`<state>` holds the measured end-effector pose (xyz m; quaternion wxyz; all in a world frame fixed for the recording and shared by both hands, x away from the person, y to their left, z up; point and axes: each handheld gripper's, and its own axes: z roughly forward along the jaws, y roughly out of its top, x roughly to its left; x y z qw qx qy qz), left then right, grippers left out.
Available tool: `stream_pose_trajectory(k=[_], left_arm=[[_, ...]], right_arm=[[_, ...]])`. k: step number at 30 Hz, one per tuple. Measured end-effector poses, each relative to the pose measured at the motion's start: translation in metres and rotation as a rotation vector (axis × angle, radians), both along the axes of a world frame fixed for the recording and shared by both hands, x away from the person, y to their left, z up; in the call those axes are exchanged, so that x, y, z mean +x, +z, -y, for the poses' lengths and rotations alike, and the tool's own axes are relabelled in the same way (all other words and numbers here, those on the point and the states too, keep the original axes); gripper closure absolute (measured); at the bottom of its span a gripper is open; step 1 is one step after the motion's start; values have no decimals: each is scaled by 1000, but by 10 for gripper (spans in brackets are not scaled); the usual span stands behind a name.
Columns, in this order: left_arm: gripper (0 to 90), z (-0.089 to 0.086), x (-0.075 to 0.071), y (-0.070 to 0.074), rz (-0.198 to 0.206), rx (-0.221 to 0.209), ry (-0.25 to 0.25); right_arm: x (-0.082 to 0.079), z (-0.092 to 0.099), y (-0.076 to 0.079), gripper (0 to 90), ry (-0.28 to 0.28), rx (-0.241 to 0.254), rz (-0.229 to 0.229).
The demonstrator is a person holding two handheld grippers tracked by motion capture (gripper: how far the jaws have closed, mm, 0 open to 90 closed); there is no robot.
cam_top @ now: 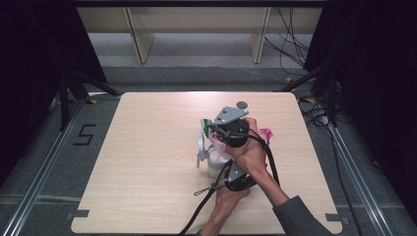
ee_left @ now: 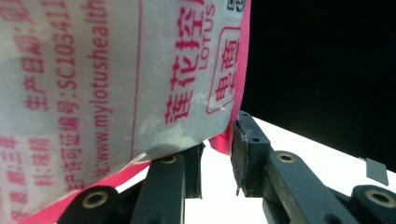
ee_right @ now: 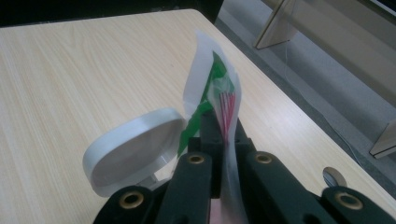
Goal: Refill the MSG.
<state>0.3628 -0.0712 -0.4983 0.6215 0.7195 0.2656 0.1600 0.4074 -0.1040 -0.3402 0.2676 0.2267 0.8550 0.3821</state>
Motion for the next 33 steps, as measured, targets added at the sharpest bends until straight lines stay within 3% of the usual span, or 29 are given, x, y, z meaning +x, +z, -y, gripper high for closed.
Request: stream_pose_trajectory(k=[8, 9, 11, 14, 15, 16, 18, 19, 22, 24, 33], left_arm=[[744, 2, 0, 0, 3, -14, -7], [743, 2, 2, 1, 3, -15, -45], [744, 5, -1, 1, -46, -45, -58], [744, 6, -1, 1, -46, -57, -66], [743, 2, 2, 2, 0, -13, -55], [743, 2, 2, 2, 5, -10, -57], [744, 1, 0, 2, 4, -19, -10], [744, 1, 0, 2, 4, -18, -9], [744, 2, 1, 2, -4, -28, -48], [744, 5, -2, 1, -47, -59, -59], [744, 4, -3, 1, -48, -63, -59]], right_arm=[[1, -1, -1, 900, 7, -18, -4], [0, -2, -1, 900, -6, -17, -11], [1, -2, 0, 900, 0, -14, -6], [1, -1, 1, 900, -4, -6, -11], [1, -2, -1, 900, -9, -18, -19], [1, -3, -1, 900, -12, -20, -22], [1, -2, 0, 900, -9, -6, -26], [1, -2, 0, 900, -10, -5, -18], [1, -4, -1, 900, -9, -14, -22], [0, -4, -1, 900, -12, -10, -34], [2, -5, -1, 900, 6, -20, -12]])
